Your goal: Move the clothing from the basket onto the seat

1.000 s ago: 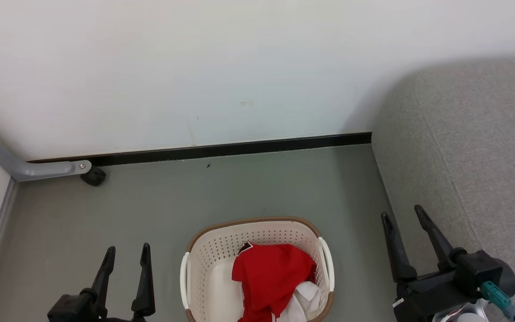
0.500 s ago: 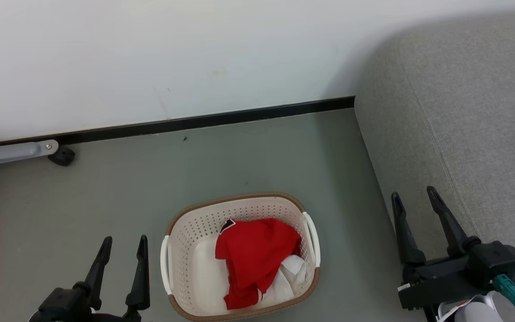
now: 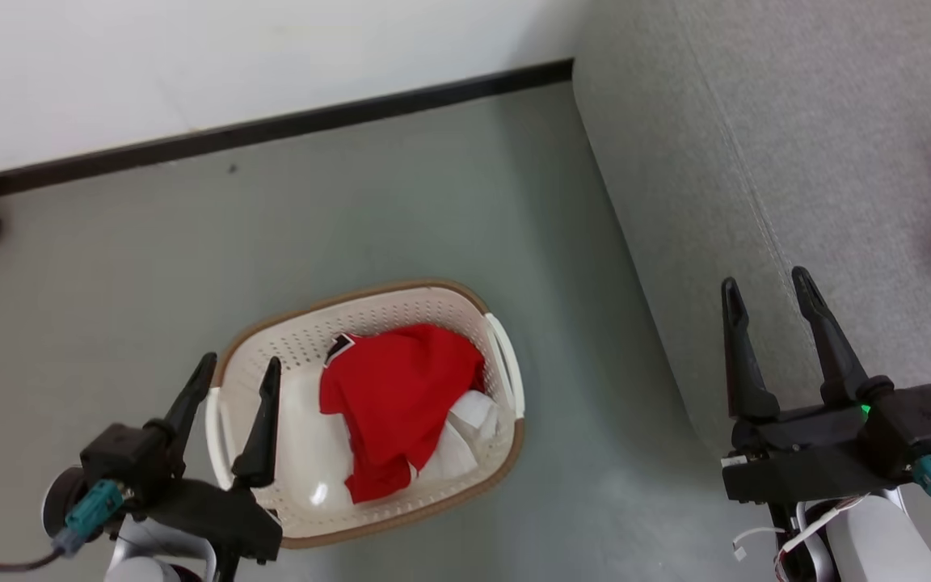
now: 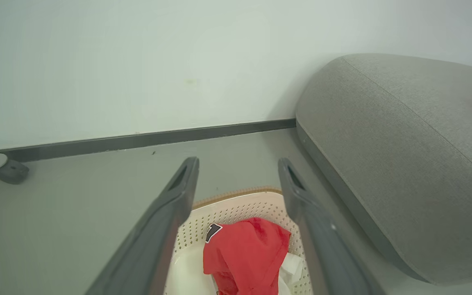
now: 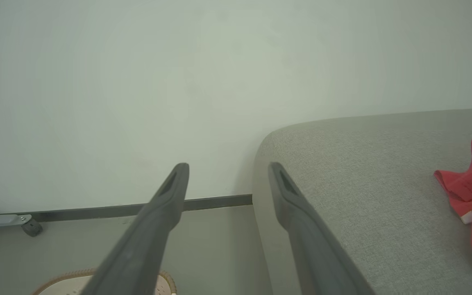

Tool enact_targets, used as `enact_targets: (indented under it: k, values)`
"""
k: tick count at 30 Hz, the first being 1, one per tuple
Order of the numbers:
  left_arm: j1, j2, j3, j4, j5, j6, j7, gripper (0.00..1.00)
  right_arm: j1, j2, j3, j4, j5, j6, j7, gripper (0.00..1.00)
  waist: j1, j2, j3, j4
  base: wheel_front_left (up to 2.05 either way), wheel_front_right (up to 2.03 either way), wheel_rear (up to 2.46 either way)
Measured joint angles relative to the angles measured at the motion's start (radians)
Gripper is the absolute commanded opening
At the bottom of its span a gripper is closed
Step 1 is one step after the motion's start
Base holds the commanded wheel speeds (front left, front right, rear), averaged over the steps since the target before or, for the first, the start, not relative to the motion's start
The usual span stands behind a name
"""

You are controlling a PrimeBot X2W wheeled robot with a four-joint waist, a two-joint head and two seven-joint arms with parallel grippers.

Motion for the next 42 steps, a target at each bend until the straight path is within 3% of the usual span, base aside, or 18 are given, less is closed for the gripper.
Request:
enact_targets:
  k: [10, 22, 32, 42]
  values:
    - [-0.120, 0.058, 0.008, 0.071, 0.007, -0.002, 0.111, 1.00, -0.015, 0.000, 0.000, -0.067, -0.004, -0.015, 0.000, 1.00, 0.0000, 0.0001, 0.140, -0.097, 0.00, 0.00, 0.00]
    - [-0.277, 0.058, -0.007, 0.188, 0.008, 0.000, 0.241, 1.00, -0.026, 0.002, 0.043, -0.077, -0.002, -0.030, 0.000, 1.00, -0.0001, 0.0001, 0.320, -0.178, 0.00, 0.00, 0.00]
    - [-0.355, 0.056, -0.011, 0.284, 0.008, 0.000, 0.294, 1.00, -0.042, 0.005, 0.058, -0.063, -0.003, -0.040, 0.000, 1.00, -0.0001, 0.0000, 0.416, -0.206, 0.00, 0.00, 0.00]
    - [-0.426, 0.043, -0.019, 0.384, 0.008, -0.010, 0.318, 1.00, -0.106, 0.004, 0.095, -0.071, -0.030, -0.013, 0.000, 1.00, -0.0002, -0.0002, 0.476, -0.200, 0.00, 0.00, 0.00]
